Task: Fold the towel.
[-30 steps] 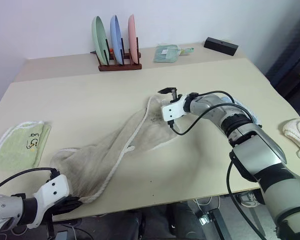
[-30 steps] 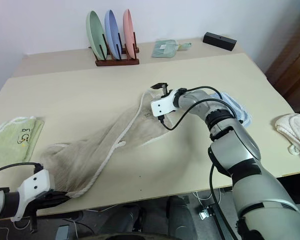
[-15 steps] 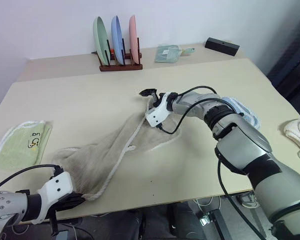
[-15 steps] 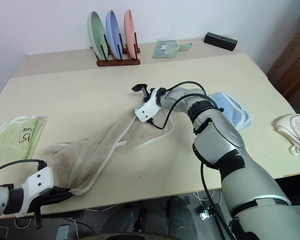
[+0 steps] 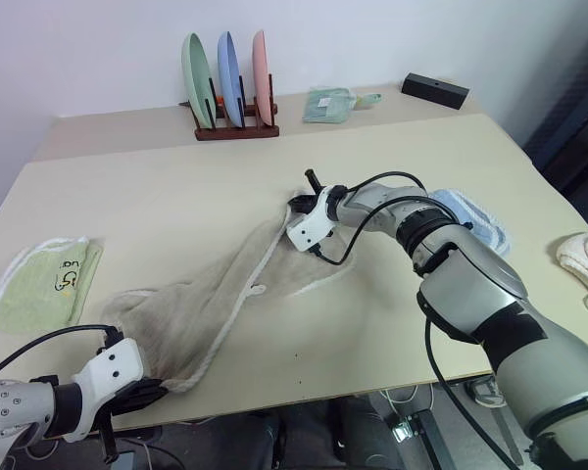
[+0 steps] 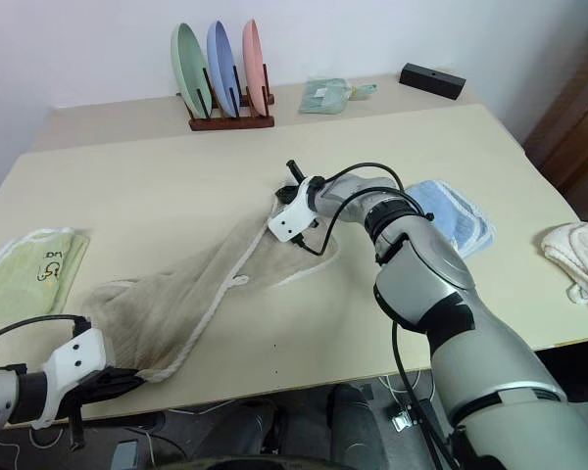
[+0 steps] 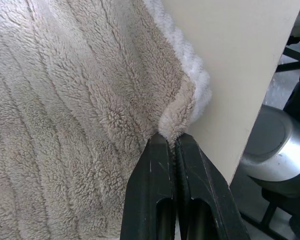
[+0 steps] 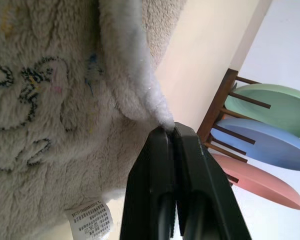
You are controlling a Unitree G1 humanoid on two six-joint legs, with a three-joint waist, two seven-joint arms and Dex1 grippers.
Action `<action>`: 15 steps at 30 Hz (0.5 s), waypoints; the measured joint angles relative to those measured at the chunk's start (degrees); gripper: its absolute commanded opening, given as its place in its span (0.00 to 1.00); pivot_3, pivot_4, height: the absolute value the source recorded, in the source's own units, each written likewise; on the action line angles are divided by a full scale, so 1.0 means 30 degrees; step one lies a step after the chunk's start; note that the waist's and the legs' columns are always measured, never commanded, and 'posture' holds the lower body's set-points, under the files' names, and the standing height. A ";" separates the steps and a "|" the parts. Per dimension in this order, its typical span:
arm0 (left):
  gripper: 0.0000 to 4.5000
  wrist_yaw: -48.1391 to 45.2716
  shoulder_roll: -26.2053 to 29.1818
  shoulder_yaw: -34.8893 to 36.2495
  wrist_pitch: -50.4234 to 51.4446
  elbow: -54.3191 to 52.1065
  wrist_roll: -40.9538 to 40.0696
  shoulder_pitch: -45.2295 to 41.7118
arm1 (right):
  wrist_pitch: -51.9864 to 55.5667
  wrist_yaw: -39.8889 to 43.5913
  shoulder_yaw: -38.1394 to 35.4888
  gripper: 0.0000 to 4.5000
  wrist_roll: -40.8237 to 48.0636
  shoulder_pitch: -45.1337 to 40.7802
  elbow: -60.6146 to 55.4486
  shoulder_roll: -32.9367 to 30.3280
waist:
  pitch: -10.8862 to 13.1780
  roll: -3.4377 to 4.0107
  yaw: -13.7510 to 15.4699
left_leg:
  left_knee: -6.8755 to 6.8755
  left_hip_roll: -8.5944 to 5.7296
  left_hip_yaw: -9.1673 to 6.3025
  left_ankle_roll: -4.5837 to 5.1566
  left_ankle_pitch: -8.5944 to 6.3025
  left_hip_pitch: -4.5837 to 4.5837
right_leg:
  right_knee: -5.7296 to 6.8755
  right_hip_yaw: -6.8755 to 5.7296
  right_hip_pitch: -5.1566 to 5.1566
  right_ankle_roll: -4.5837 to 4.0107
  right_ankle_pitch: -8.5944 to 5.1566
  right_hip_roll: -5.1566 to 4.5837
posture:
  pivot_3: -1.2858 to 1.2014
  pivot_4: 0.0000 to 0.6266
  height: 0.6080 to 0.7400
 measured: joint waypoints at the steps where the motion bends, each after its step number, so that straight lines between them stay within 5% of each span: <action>1: 0.00 -0.0001 0.0001 -0.0008 -0.0003 0.0005 0.0005 -0.0020 | -0.0032 0.0061 -0.0079 0.01 0.0163 0.0015 -0.0006 -0.0133 | 0.0001 0.0003 0.0001 | 0.0000 0.0000 0.0000 0.0000 0.0000 0.0000 | 0.0000 0.0000 0.0000 0.0000 0.0000 0.0000 | 0.52 0.24 1.00; 9: 0.00 0.1901 -0.1301 -0.0352 -0.0767 0.1351 0.0072 -0.4151 | -0.0803 0.2472 -0.2075 0.01 0.2361 0.1463 -0.1110 -0.3139 | 0.0003 -0.0028 0.0038 | 0.0018 0.0014 -0.0038 -0.0010 0.0006 -0.0020 | -0.0047 -0.0020 0.0020 -0.0009 0.0010 0.0005 | 0.52 0.24 1.00; 15: 0.00 0.2152 -0.1302 -0.0268 -0.1187 0.1637 0.0147 -0.4739 | -0.1796 0.9096 -0.4379 0.01 0.6563 0.6150 -0.6316 -0.7236 | 0.0001 -0.0030 -0.0179 | -0.0010 0.0101 -0.0012 -0.0031 -0.0039 -0.0051 | -0.0116 -0.0019 -0.0018 -0.0008 0.0010 0.0038 | 0.52 0.24 1.00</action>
